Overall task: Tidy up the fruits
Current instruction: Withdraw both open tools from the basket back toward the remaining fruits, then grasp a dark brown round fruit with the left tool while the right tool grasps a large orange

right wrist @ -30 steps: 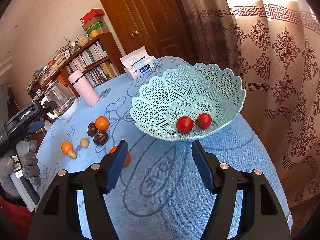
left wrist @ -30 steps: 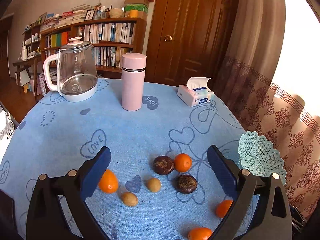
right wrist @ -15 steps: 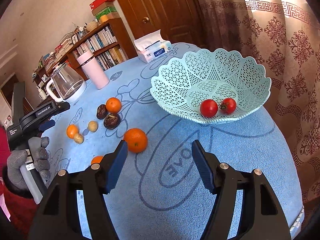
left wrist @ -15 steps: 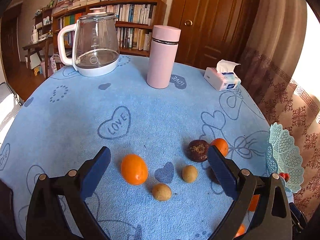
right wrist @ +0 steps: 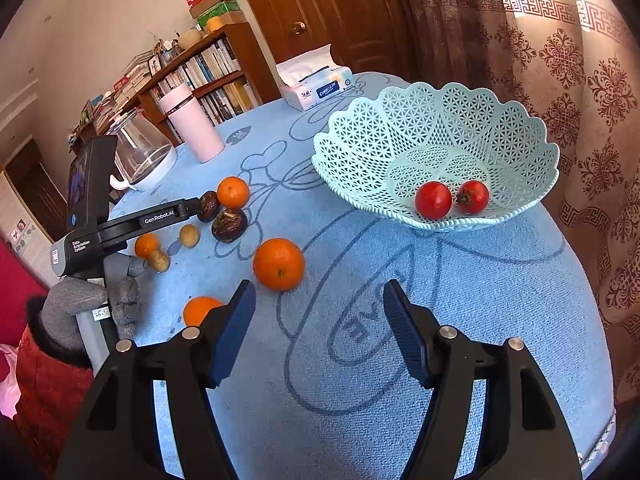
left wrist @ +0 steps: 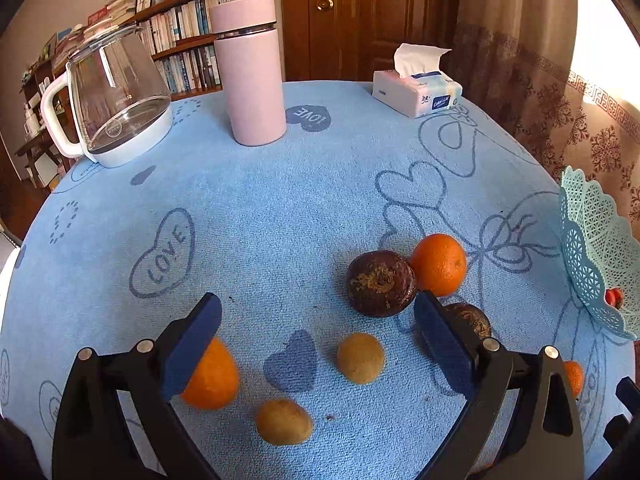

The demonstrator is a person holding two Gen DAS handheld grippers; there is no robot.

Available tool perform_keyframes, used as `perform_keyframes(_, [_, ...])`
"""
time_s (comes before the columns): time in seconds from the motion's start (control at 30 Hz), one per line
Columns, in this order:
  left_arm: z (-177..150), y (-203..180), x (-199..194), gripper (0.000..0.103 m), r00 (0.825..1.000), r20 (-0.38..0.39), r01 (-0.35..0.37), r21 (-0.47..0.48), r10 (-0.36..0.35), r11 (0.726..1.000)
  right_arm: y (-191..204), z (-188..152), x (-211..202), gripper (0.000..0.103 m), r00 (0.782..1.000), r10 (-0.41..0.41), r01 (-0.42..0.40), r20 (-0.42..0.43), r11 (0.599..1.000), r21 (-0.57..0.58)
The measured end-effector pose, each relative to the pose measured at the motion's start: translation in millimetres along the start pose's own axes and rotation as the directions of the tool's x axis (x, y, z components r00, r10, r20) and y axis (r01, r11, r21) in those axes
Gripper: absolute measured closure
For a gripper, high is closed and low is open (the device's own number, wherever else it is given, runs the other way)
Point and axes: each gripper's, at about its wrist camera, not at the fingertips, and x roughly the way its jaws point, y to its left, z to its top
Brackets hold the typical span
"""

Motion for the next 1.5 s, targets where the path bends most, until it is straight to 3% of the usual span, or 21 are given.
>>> perform_keyframes(0.17, [2, -9, 11, 0.013, 1.0, -0.021, 0.013, 0.032, -0.012, 0.999, 0, -1, 4, 0.035, 1.0, 0.002, -0.002, -0.01, 1.0, 0.0])
perform_keyframes(0.43, [7, -18, 28, 0.045, 0.992, -0.066, 0.109, 0.034, -0.107, 0.993, -1, -1, 6, 0.035, 1.0, -0.004, 0.004, -0.018, 1.0, 0.003])
perform_keyframes(0.57, [6, -20, 27, 0.06, 0.987, -0.044, 0.154, 0.035, -0.152, 0.988, 0, -1, 7, 0.035, 1.0, -0.012, 0.012, -0.022, 1.0, 0.0])
perform_keyframes(0.87, [4, 0, 12, 0.06, 0.983, 0.013, 0.185, -0.039, -0.185, 0.982, 11, -1, 16, 0.035, 0.999, -0.024, 0.022, -0.047, 0.999, -0.03])
perform_keyframes(1.2, [8, 22, -14, 0.06, 0.984, 0.119, 0.144, -0.1, -0.132, 0.985, 22, 12, 36, 0.035, 0.997, -0.024, 0.021, -0.075, 0.999, -0.044])
perform_keyframes(1.5, [8, 24, -16, 0.06, 0.986, 0.139, 0.104, -0.113, -0.088, 0.988, 38, 19, 66, 0.04, 0.992, -0.046, 0.033, -0.118, 0.994, -0.106])
